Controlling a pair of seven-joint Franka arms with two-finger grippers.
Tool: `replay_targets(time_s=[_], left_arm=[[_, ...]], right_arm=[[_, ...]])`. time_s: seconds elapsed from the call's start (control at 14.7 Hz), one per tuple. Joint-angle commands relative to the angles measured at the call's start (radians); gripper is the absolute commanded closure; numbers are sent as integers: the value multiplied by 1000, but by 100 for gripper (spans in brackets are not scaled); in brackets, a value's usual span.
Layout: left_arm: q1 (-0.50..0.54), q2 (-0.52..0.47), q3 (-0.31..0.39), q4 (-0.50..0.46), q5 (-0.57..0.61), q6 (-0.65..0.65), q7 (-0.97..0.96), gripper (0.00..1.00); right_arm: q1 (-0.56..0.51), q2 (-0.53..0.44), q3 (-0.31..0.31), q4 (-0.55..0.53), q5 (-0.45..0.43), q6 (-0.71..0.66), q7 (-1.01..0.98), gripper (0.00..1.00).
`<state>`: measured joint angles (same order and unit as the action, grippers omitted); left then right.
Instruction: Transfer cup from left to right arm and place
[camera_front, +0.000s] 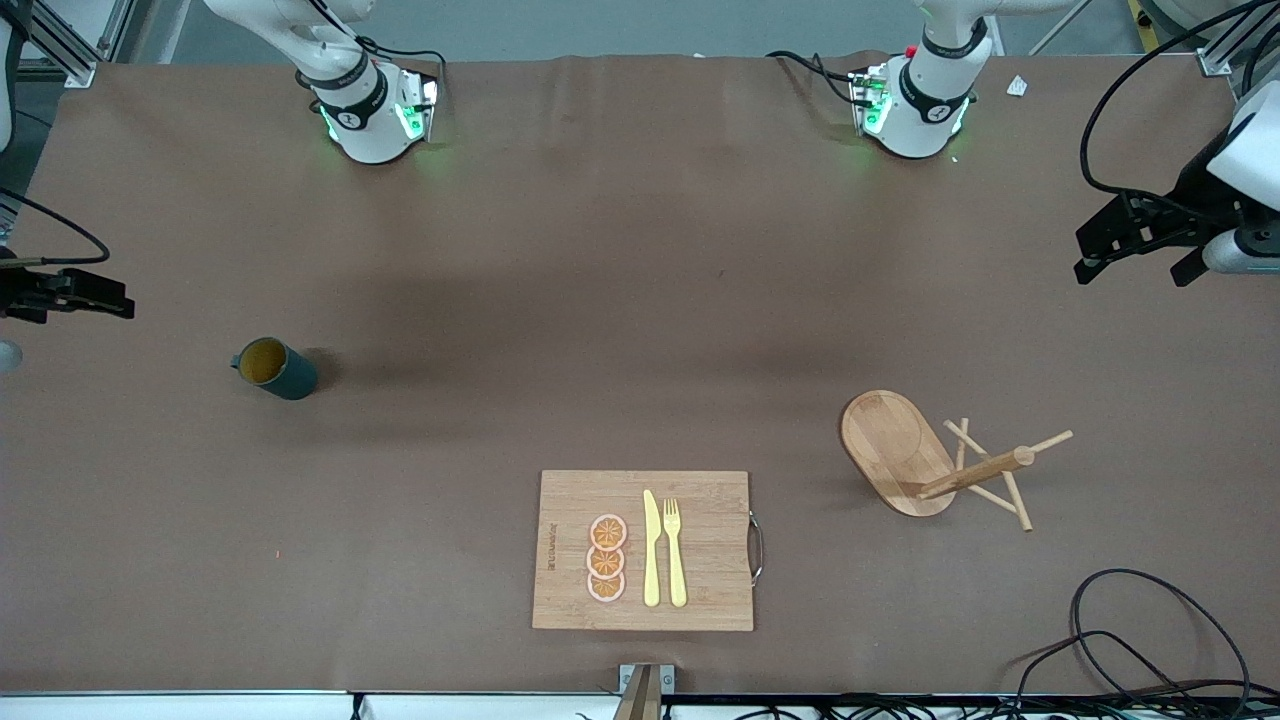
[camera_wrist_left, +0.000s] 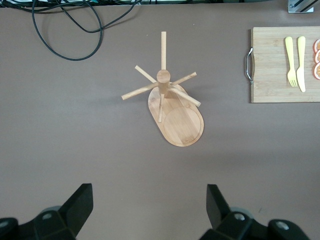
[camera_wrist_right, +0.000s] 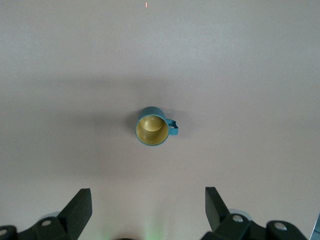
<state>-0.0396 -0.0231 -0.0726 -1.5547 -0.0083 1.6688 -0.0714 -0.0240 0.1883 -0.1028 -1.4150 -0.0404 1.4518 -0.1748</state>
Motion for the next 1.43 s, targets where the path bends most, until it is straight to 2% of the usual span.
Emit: replay_targets(time_s=[0.0, 0.2, 0.48, 1.36], left_arm=[[3, -3, 1, 1, 10, 8, 16, 0], [4, -3, 1, 1, 10, 8, 16, 0], [3, -3, 2, 1, 10, 8, 15, 0], [6, 11, 4, 13, 10, 8, 16, 0]], right_arm=[[3, -61, 8, -22, 10, -25, 101, 0], [33, -108, 9, -57, 8, -47, 193, 0], [36, -246, 9, -231, 8, 36, 216, 0], [19, -286, 14, -222, 7, -7, 207, 0]])
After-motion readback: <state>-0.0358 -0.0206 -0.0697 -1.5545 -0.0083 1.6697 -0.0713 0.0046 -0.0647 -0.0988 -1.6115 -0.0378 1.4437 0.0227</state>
